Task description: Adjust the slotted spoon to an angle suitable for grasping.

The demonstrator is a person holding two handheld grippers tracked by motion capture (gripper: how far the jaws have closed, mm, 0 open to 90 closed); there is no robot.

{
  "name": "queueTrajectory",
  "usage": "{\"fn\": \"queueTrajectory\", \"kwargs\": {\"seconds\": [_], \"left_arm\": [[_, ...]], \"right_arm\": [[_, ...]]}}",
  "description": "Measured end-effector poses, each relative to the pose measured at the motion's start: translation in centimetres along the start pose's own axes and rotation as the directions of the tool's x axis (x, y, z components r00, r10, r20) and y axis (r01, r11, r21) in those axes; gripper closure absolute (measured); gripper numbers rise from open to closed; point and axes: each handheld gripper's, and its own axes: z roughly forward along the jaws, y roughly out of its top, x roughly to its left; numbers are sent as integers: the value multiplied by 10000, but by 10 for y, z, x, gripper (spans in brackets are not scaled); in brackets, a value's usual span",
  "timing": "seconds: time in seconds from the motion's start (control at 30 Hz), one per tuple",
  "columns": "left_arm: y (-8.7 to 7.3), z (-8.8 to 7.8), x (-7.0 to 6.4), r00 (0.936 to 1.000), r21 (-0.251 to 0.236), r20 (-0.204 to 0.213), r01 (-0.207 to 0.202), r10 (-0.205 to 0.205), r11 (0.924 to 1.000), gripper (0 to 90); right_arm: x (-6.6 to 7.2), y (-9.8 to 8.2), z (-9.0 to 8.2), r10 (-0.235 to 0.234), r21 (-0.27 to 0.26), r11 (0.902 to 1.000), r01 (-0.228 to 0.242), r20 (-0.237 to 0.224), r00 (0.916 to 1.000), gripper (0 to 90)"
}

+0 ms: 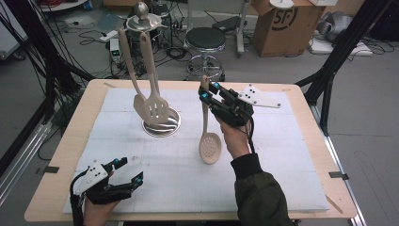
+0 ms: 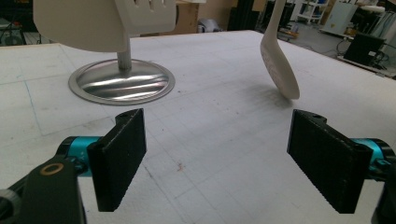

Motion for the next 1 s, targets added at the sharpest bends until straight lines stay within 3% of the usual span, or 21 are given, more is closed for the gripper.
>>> {"fn": "queueTrajectory", "kwargs": {"seconds": [0.23, 0.43, 1.0], "left_arm": [[0, 0, 0, 10000, 20, -2, 12, -12, 10000, 202], [-1, 0, 1, 10000, 9, -18, 40, -40, 10000, 201], [-2, -2, 5, 9997, -72, -7, 246, -246, 9997, 202]], "right_arm": [[-1, 1, 3, 2, -91, 10000, -2, 29, 10000, 676], [2, 12, 13, -80, -251, 9997, 77, -126, 9999, 676], [-3, 41, 65, 275, -274, 9992, -297, -789, 9965, 676]]}}
